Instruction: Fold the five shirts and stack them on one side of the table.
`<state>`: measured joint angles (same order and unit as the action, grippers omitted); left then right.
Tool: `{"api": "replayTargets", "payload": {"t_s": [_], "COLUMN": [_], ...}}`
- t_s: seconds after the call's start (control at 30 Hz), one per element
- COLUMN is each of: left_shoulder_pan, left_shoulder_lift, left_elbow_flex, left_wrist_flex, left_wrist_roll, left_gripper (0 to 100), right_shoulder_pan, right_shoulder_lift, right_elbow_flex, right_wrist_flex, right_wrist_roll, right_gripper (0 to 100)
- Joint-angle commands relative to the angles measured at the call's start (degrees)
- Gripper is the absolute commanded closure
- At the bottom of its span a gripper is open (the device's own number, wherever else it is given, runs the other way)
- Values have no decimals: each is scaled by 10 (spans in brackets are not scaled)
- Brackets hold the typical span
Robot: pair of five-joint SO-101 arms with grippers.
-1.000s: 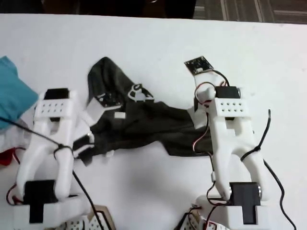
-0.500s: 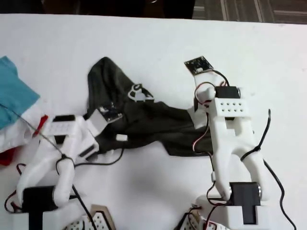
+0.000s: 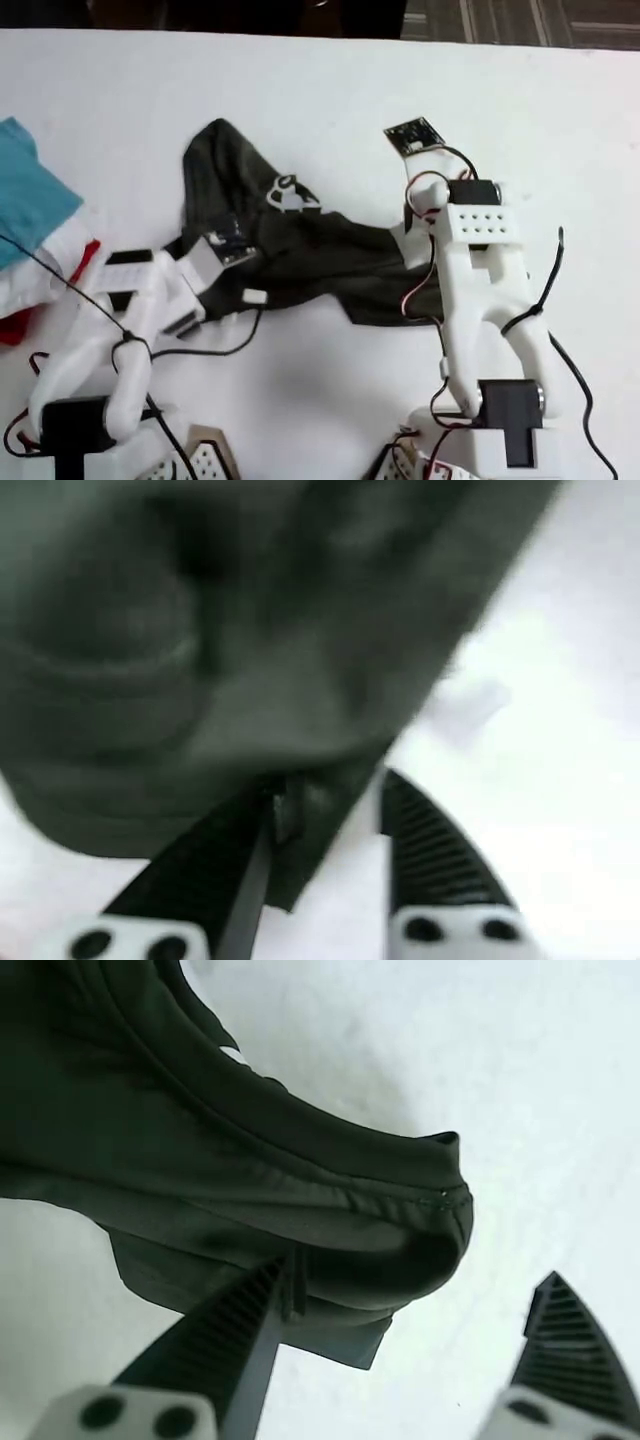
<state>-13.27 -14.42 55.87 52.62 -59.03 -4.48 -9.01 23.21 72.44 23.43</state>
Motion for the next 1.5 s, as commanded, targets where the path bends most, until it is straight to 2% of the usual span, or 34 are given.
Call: {"api": "replayTargets", "payload": {"t_s": [0.0,0.2,0.53,0.63,0.77,0.97,1.27,1.47], "left_shoulder_pan": [-23,-27,-33,-41,-69,-69,-72,-73], "left_shoulder_lift": [-7,-13,-13,-13,-12,-8,-7,-7], "left_elbow_flex": [-8,-48,-176,-209,-242,-234,-133,-91], "left_wrist_flex": [-16,12,243,279,273,265,114,51], "left_wrist_roll": [-6,-6,-6,-6,-7,-6,-6,-6], "left_gripper": [981,976,975,975,975,975,975,973], "right_shoulder_pan": [1,1,0,0,0,-1,1,1], "right_shoulder_lift": [-32,-60,-156,-157,-160,-161,-161,-157], "right_elbow_flex": [-4,-2,-2,14,73,145,148,149], "right_wrist_flex": [-5,22,35,33,18,-37,-35,-26], "right_wrist_roll": [1,0,0,0,0,0,0,0], "right_gripper": [654,654,654,655,655,655,655,655]}}
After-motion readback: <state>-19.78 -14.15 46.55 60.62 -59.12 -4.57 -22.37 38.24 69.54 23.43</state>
